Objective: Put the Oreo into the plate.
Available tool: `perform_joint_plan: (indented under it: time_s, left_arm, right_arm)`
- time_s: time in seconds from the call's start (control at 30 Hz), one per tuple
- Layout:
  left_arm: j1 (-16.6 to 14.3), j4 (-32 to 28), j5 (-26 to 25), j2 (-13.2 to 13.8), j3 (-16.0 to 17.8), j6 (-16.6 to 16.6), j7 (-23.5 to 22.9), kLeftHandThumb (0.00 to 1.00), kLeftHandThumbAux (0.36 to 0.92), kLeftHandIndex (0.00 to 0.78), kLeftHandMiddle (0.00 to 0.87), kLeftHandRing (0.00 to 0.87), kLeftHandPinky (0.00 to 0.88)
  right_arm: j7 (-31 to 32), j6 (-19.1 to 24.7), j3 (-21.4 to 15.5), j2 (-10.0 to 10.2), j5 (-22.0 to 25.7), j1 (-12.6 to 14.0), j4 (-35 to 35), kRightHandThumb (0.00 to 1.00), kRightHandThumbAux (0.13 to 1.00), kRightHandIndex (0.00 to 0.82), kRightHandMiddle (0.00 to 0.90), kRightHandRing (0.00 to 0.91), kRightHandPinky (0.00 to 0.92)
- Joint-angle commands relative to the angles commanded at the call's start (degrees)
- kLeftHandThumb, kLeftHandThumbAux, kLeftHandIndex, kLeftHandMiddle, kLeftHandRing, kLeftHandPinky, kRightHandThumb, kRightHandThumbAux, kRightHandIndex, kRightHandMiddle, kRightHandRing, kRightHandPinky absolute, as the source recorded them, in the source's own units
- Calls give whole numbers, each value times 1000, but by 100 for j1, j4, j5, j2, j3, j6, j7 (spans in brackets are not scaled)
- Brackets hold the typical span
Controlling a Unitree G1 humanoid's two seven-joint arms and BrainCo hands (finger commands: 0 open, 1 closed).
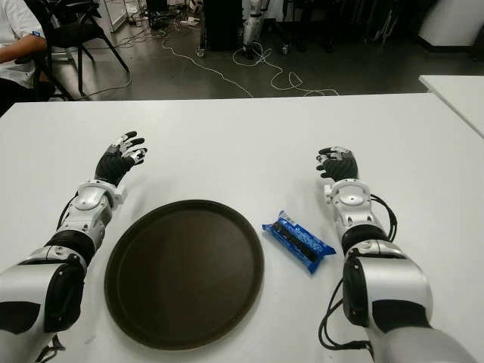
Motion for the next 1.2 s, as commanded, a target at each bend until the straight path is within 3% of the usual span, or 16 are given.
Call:
perform_joint_plan:
  time_s: [1.2]
  left_arm:
    - [-11, 9, -12, -1, 13, 17, -16, 39, 755, 105, 180, 176, 191]
  right_arm:
    - [-72, 58, -28, 11, 5, -14, 12, 691, 727, 410, 404, 455, 491]
